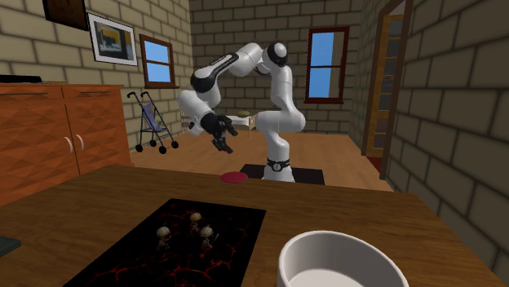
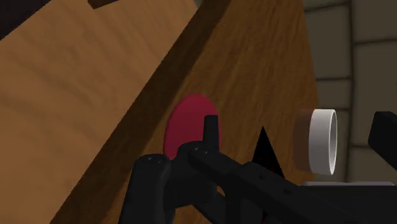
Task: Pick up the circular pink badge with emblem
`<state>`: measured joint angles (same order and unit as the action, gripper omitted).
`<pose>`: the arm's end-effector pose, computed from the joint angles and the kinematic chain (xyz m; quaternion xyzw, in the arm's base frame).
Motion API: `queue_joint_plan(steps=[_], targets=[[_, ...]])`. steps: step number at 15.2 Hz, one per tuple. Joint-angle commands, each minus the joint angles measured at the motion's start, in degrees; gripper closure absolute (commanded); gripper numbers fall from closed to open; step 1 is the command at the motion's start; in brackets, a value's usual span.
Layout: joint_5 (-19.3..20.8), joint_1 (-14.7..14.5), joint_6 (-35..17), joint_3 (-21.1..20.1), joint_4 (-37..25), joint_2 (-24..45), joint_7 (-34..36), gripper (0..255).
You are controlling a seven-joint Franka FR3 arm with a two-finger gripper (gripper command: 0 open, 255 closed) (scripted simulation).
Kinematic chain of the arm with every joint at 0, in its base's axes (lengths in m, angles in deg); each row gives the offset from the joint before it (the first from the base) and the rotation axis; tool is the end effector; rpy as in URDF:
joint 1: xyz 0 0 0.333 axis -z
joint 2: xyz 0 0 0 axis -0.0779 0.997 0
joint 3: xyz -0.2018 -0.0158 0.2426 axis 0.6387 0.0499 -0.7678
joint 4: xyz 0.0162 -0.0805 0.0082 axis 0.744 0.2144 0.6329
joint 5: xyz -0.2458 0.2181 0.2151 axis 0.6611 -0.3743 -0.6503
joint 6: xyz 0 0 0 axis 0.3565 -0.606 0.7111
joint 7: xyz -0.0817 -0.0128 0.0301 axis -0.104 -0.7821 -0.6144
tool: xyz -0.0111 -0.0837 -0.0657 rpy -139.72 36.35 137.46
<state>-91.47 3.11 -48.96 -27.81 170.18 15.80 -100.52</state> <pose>0.2823 -0.2611 0.3714 -0.8196 0.2641 -0.0626 0.5045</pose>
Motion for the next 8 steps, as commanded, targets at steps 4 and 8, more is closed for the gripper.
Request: queue_joint_plan(steps=[4, 8], targets=[[-32.40, -11.49, 28.82, 22.55, 3.91, 38.39, -21.25, 0], [-35.68, -1.21, 32.45, 11.83, 3.85, 44.35, -24.83, 0]])
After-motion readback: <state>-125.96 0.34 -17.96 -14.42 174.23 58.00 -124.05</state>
